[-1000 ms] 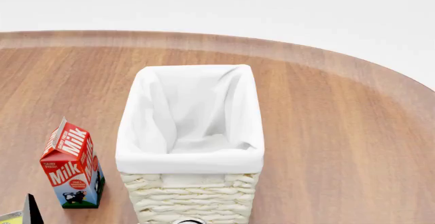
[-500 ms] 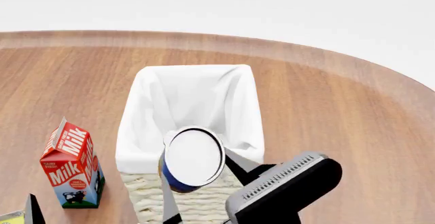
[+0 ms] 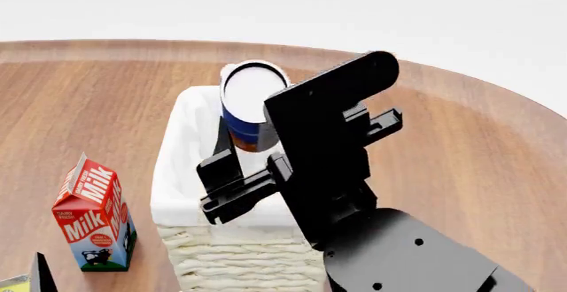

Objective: Pick up the alphabet soup, and put it in the basket.

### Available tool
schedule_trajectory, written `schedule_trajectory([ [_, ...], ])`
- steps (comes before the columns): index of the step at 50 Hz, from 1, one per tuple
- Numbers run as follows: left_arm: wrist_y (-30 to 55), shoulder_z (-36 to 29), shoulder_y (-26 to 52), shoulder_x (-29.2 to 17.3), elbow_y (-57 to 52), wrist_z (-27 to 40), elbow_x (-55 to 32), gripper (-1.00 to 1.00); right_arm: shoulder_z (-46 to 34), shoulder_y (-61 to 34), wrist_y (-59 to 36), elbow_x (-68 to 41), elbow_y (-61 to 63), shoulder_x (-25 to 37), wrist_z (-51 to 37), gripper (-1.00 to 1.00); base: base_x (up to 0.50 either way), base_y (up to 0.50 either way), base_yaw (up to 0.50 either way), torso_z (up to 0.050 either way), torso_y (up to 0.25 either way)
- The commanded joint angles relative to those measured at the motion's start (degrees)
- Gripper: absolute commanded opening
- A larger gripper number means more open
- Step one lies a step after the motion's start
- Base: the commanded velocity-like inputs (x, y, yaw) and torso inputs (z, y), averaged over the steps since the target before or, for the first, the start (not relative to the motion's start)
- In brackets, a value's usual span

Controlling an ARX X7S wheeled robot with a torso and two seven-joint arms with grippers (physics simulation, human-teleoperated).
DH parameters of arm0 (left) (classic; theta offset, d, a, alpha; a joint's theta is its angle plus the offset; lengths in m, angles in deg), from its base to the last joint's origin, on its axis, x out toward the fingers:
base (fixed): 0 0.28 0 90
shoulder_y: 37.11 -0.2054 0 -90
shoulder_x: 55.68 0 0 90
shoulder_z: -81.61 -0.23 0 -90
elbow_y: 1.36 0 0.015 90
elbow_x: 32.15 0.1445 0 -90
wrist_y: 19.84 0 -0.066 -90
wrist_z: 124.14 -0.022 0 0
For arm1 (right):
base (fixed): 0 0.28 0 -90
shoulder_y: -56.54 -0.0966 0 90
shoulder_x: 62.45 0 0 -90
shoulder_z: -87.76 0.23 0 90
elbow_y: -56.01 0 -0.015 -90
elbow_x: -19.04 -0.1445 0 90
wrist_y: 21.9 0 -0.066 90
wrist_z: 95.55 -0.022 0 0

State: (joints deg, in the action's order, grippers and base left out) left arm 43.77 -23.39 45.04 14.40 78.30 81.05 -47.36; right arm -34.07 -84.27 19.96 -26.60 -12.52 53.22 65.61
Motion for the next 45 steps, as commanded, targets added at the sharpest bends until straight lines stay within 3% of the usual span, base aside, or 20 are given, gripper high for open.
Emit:
schedule_trajectory([
  [1, 0.0, 0.0, -0.1, -0.1, -0.4, 0.3, 0.1, 1.0, -0.8, -10.9, -3.6, 2.2, -14.3, -6.3, 2.4, -1.0, 0.0, 0.0, 0.0, 0.0, 0.0],
  [17, 0.1, 0.1, -0.1, -0.4, -0.6, 0.6, -0.1, 1.0, -5.1, -23.1, -2.8, 8.0, -38.9, -15.0, 5.9, -1.0, 0.0, 0.0, 0.0, 0.0, 0.001],
  [34, -0.2, -0.1, 0.0, -0.4, -0.2, 0.7, -0.1, 1.0, -5.7, -31.2, 6.1, 10.5, -68.3, -24.1, 12.8, -1.0, 0.0, 0.0, 0.0, 0.0, 0.001],
  [37, 0.1, -0.3, 0.0, -0.5, -0.4, 0.7, -0.1, 1.0, -6.0, -33.5, 8.8, 8.6, -75.6, -25.6, 13.8, -1.0, 0.0, 0.0, 0.0, 0.0, 0.0],
  [45, 0.2, -0.6, -0.1, -0.5, -0.7, 0.8, 0.3, 1.0, -13.3, -35.0, 12.2, -1.0, -79.5, -25.6, 14.3, -1.0, 0.0, 0.0, 0.0, 0.0, 0.001],
])
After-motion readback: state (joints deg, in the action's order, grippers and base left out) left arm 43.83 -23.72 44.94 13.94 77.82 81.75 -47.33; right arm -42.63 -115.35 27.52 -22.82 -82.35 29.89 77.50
